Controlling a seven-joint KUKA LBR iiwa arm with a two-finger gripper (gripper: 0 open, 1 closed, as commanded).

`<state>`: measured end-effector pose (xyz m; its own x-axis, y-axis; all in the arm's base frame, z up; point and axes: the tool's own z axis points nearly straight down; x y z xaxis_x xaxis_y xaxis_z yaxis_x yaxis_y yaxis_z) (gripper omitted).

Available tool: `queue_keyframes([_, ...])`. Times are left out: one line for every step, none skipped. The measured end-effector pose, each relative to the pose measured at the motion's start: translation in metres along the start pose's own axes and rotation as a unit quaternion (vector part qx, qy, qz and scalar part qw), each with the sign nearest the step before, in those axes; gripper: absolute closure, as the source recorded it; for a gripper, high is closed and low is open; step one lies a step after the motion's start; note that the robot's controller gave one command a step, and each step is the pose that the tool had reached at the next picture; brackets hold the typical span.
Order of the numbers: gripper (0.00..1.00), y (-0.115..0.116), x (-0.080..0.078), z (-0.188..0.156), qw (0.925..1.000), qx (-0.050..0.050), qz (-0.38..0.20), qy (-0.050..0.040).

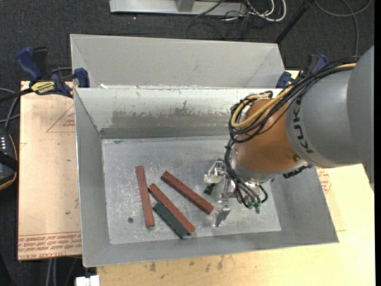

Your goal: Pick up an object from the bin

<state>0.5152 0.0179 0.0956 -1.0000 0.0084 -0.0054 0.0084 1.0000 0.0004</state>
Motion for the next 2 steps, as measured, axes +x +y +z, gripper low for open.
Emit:
queue_keyframes([0.0, 0.022, -0.017, 0.001, 1.0, -0.001, -0.003, 0.0022])
queue_keyframes([0.0, 0.012, -0.02, -0.004, 0.9989, 0.0, 0.046, 0.0017])
